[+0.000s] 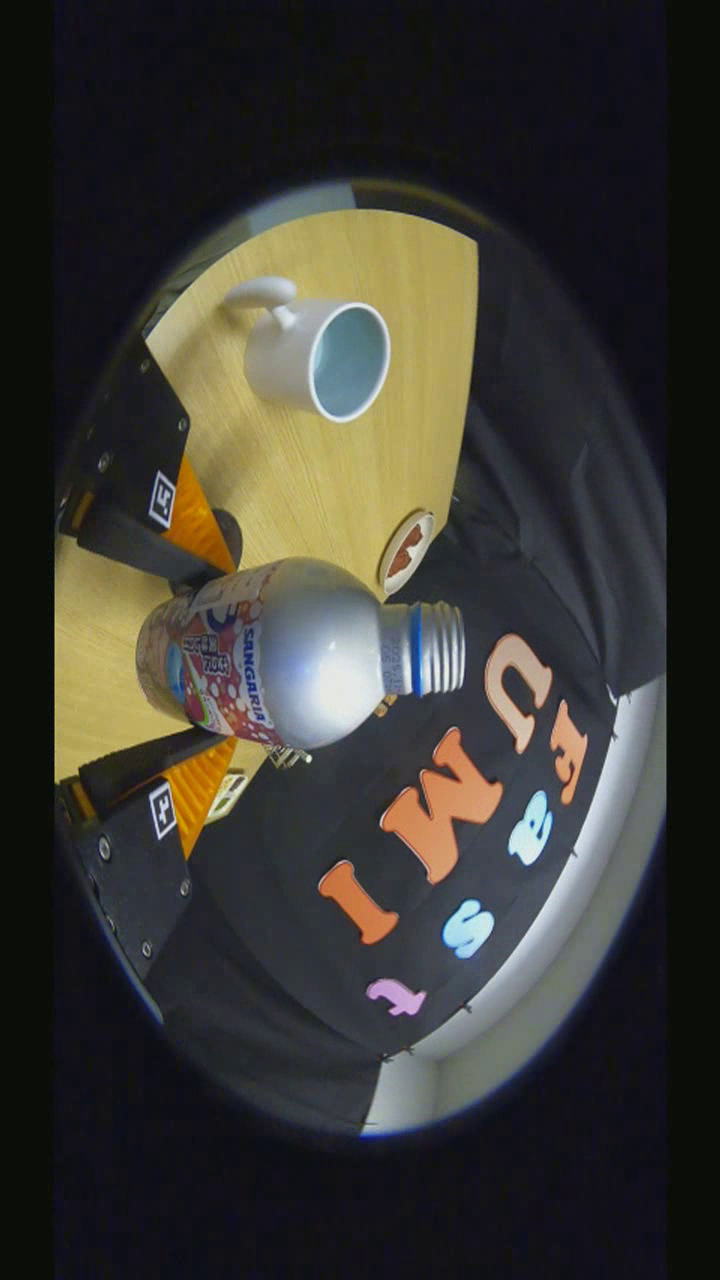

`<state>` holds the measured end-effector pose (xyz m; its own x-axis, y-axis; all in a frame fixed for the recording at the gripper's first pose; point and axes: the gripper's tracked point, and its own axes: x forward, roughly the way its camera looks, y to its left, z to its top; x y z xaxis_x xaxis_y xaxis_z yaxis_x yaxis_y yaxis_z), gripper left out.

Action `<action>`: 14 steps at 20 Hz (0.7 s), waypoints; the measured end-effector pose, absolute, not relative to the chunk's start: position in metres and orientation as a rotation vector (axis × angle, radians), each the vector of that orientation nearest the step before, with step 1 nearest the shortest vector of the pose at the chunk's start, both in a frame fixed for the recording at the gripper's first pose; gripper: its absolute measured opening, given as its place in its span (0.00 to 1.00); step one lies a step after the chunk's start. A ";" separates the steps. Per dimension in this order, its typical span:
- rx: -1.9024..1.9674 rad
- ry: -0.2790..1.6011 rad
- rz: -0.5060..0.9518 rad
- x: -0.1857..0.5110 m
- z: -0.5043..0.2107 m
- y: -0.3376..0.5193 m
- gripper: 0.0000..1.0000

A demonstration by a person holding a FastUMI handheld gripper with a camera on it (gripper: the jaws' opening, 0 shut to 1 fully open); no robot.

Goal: Take the bottle from table, then pour the juice into the cup, finally place the bottle on the coaster

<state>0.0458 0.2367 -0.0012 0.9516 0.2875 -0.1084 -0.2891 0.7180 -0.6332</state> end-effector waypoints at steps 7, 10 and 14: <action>-0.290 0.063 0.442 0.062 -0.014 0.250 0.77; -0.125 0.122 0.451 0.082 -0.021 0.246 0.77; -0.025 0.185 0.453 0.104 -0.040 0.243 0.77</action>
<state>0.1036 0.2428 -0.0404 0.8826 0.4330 -0.1832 -0.4375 0.8990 0.0168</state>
